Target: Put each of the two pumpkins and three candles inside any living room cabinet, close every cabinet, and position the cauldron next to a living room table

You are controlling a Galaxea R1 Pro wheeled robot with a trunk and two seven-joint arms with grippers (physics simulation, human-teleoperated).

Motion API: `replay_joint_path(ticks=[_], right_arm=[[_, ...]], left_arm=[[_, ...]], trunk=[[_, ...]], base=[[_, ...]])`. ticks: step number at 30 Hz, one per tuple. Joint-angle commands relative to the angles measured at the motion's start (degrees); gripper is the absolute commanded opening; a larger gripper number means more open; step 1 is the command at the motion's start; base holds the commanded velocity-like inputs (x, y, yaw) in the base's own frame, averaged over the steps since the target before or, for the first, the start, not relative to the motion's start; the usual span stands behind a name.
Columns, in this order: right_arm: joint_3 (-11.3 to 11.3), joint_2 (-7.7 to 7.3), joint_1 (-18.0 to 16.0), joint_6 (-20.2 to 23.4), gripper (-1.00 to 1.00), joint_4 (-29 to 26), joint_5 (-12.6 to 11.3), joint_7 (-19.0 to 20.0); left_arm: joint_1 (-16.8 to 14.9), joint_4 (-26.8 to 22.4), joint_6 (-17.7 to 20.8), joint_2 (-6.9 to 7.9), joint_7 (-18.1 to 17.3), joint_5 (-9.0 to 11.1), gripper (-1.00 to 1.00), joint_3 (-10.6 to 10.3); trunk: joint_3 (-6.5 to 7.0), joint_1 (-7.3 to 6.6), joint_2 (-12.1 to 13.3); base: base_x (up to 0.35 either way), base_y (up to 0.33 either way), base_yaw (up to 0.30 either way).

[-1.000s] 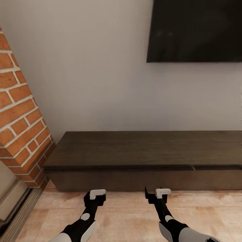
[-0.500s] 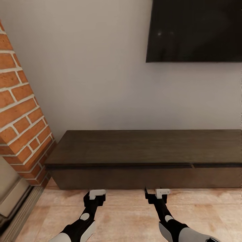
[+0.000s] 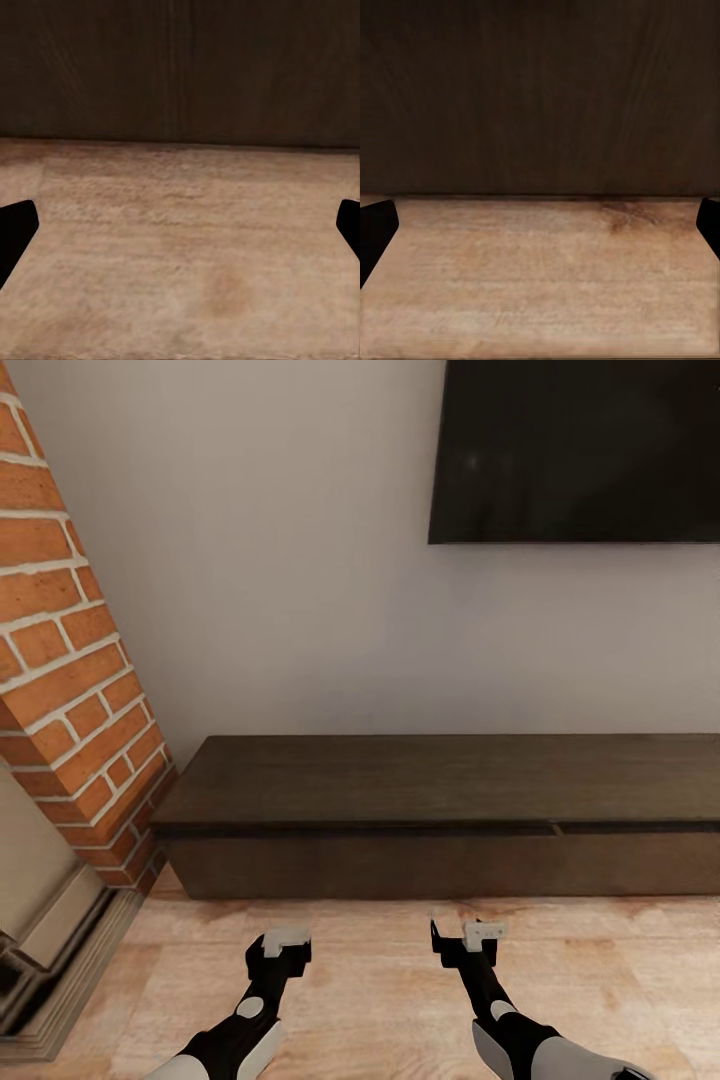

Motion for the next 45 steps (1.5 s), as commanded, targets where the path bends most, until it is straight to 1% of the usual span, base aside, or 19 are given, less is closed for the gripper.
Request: replay_joint_path(ticks=[1,2,5,6,7,9,11,13,15,20,24,29,30,32,34,35,37,41,45], right_arm=[[0.5,0.01,0.0,0.5,1.0,0.0,0.0,-0.5],[0.5,0.04,0.0,1.7,1.0,0.0,0.0,-0.4],[0.4,0.08,0.0,5.5,1.0,-0.1,0.0,-0.4],[0.4,0.09,0.0,6.9,1.0,-0.2,-0.1,-0.4],[0.4,0.1,0.0,7.4,1.0,-0.3,-0.1,-0.4],[0.4,0.1,0.0,7.9,1.0,-0.3,-0.3,-0.5],[0.4,0.1,0.0,8.2,1.0,-0.4,-0.3,-0.5],[0.4,0.1,0.0,8.3,1.0,-0.4,-0.4,-0.5],[0.4,0.1,0.0,8.3,1.0,-0.5,-0.4,-0.5],[0.4,0.1,0.0,8.5,1.0,-0.5,-0.4,-0.6],[0.4,0.04,0.0,8.8,1.0,-0.4,-0.5,-0.9],[0.3,0.01,0.0,9.3,1.0,-0.3,-0.5,-1.0],[0.2,0.01,0.0,10.3,1.0,-0.3,-0.5,-1.0],[0.1,0.07,0.0,14.0,1.0,-0.4,-0.5,-1.0],[-0.6,0.13,0.0,17.2,1.0,-0.5,-0.9,-1.0],[-2.5,0.16,0.0,20.0,1.0,-0.6,-2.2,-0.8],[-4.9,0.17,0.0,22.7,1.0,-0.7,-3.6,-0.6],[-6.5,0.19,0.0,25.6,1.0,-0.8,-4.6,-0.5],[-6.8,0.15,0.0,26.3,1.0,-0.8,-4.8,-0.4]], left_arm=[[0.0,0.5,-0.1,0.23,0.3,0.3,1.0,-0.5],[0.0,1.0,-0.1,0.47,0.3,0.6,1.0,-0.4],[0.1,2.4,0.0,0.83,0.1,3.0,1.0,-0.3],[0.1,3.3,0.1,0.93,0.1,5.4,1.0,-0.2],[0.1,3.7,0.2,0.97,0.1,6.8,1.0,-0.2],[0.1,4.2,0.6,1.03,0.0,8.5,1.0,-0.1],[0.1,4.8,1.1,1.1,0.0,9.6,1.0,-0.1],[0.1,5.1,2.4,1.22,0.0,10.1,1.0,-0.1],[0.1,5.2,4.7,1.26,0.0,10.2,1.0,0.0],[0.1,5.1,14.6,1.36,0.0,10.0,1.0,0.1],[0.1,4.9,17.7,1.24,0.2,10.0,1.0,0.1],[0.1,4.9,18.8,1.22,0.2,10.1,1.0,0.1],[0.1,4.9,18.9,1.22,0.2,10.1,1.0,0.1],[0.1,4.9,18.9,1.21,0.3,10.1,1.0,0.2],[0.0,5.0,19.0,1.21,0.4,10.1,1.0,0.2],[0.0,5.0,19.0,1.24,0.4,10.1,1.0,0.3],[0.0,4.9,19.0,1.26,0.4,10.1,1.0,0.3],[0.0,4.9,19.0,1.22,0.5,10.1,1.0,0.3],[0.0,4.9,18.9,1.23,0.6,10.2,1.0,0.4]], trunk=[[-0.05,-0.02,0.0],[-0.05,-0.02,0.0],[-0.05,-0.02,0.0],[-0.05,-0.02,0.0],[-0.05,-0.02,0.0],[-0.05,-0.02,0.0],[-0.05,-0.02,0.0],[-0.05,-0.02,0.0],[0.18,-0.04,0.0],[1.28,-0.17,0.1],[2.12,-0.5,0.6],[3.02,-1.6,2.6],[3.2,-1.82,3.0],[3.56,-2.26,3.8],[3.91,-2.7,4.6],[4.09,-2.92,5.0],[4.45,-3.36,5.8],[5.17,-4.23,7.4],[5.89,-5.11,9.0]], base=[[-0.013,0.0,0.0],[-0.009,0.0,0.0],[-0.01,-0.008,0.0],[-0.031,-0.036,0.0],[-0.049,-0.023,0.0],[-0.057,-0.015,0.0],[-0.027,-0.006,0.0],[-0.01,-0.002,0.0],[-0.004,-0.001,0.0],[-0.001,0.0,0.0],[0.0,0.0,0.0],[0.0,0.0,0.0],[0.0,0.0,0.0],[0.0,0.0,0.0],[0.0,0.0,0.0],[0.0,0.0,0.0],[0.0,0.0,0.0],[0.0,0.0,0.0],[0.0,0.0,0.0]])
